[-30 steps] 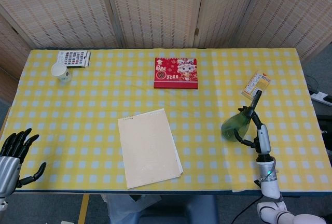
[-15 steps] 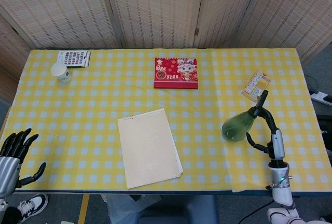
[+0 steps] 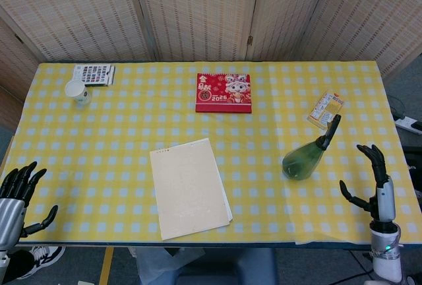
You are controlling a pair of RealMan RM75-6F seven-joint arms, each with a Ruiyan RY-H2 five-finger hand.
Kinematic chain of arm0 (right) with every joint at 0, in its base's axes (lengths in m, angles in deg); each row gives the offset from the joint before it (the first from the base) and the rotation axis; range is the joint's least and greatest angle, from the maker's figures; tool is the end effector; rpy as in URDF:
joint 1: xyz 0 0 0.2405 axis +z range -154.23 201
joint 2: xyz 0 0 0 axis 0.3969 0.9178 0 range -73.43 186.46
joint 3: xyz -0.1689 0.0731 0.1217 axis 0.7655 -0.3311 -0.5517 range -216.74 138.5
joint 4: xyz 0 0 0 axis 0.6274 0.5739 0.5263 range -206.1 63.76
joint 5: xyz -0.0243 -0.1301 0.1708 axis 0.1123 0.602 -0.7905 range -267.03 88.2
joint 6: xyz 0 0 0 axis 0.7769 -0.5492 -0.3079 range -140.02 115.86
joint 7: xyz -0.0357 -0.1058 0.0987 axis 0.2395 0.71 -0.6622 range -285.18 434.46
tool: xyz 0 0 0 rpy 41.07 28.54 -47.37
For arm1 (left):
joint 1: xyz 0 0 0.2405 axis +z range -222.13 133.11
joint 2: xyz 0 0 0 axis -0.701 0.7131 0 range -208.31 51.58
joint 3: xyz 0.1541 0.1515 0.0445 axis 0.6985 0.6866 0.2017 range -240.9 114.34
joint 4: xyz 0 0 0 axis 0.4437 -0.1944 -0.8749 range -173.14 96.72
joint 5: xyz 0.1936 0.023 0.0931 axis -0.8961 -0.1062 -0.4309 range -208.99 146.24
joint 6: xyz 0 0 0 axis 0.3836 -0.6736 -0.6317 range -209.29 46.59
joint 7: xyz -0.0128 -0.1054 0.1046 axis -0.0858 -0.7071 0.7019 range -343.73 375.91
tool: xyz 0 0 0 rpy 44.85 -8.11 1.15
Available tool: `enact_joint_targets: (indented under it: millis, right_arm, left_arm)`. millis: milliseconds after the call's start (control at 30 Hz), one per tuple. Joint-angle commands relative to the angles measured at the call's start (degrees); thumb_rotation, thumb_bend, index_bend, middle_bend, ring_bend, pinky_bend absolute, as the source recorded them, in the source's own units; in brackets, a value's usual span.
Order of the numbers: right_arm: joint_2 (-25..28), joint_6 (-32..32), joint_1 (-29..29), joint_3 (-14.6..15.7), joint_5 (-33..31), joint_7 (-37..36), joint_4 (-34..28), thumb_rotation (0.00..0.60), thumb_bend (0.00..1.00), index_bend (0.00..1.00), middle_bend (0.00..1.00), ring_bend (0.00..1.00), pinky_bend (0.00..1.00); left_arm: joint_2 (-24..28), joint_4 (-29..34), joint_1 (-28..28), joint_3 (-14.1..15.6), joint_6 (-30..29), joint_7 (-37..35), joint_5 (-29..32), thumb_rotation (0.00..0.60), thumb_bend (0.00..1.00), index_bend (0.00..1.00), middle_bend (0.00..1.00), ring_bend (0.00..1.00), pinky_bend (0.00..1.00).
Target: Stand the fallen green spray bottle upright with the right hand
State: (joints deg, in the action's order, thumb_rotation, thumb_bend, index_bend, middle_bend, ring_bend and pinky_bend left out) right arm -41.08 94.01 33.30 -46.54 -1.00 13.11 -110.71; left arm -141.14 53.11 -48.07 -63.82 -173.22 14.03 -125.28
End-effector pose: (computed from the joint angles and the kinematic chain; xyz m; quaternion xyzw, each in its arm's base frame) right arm -0.3111 -0.2126 0.1051 0.4168 -0.3939 0.7277 0.3763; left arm -0.2689 0.1677 0.1483 -0.6158 -0.3417 -0.4289 0.5658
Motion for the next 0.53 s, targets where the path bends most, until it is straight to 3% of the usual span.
enact_joint_targets:
  millis: [33,133,167,233,333,533]
  right_arm:
    - [9.5,2.5,-5.3,3.5,2.4,21.3,-8.1,0.600,0.37,0.16,0.12,0.10,0.00]
    - [18.9,-3.4,-7.8,7.3,2.1,40.6,-20.1,0.600,0.37,0.17,0.12,0.10,0.00]
    - [23.3,-6.6,-8.4,8.5,1.0,48.2,-27.3,0.600,0.37,0.17,0.12,0.09,0.00]
    - [28.4,-10.1,-8.7,9.3,-0.9,56.3,-37.2,0.600,0.37,0.16,0.11,0.07,0.00]
    - [32.6,-13.4,-8.5,9.9,-2.1,60.9,-44.9,0.600,0.37,0.15,0.08,0.03,0.00]
    - [34.1,-16.1,-8.2,9.5,-2.8,62.8,-47.5,0.600,0.37,0.14,0.07,0.02,0.00]
  left_arm:
    - [-0.2,0.0,0.0,0.0,0.2,0.5,0.2,0.143,0.38,0.12,0.02,0.03,0.00]
    - [-0.3,0.3,0.1,0.1,0.1,1.3,0.0,0.140,0.38,0.12,0.02,0.03,0.00]
    - [-0.4,0.3,0.2,0.1,0.0,1.7,-0.1,0.142,0.38,0.12,0.02,0.03,0.00]
    - [-0.5,0.4,0.2,0.2,-0.2,2.1,-0.4,0.141,0.38,0.12,0.02,0.03,0.00]
    - [-0.7,0.5,0.2,0.3,-0.2,2.8,-0.8,0.142,0.38,0.12,0.02,0.03,0.00]
    - [-0.8,0.6,0.2,0.3,0.3,3.5,-0.3,0.142,0.38,0.12,0.02,0.03,0.00]
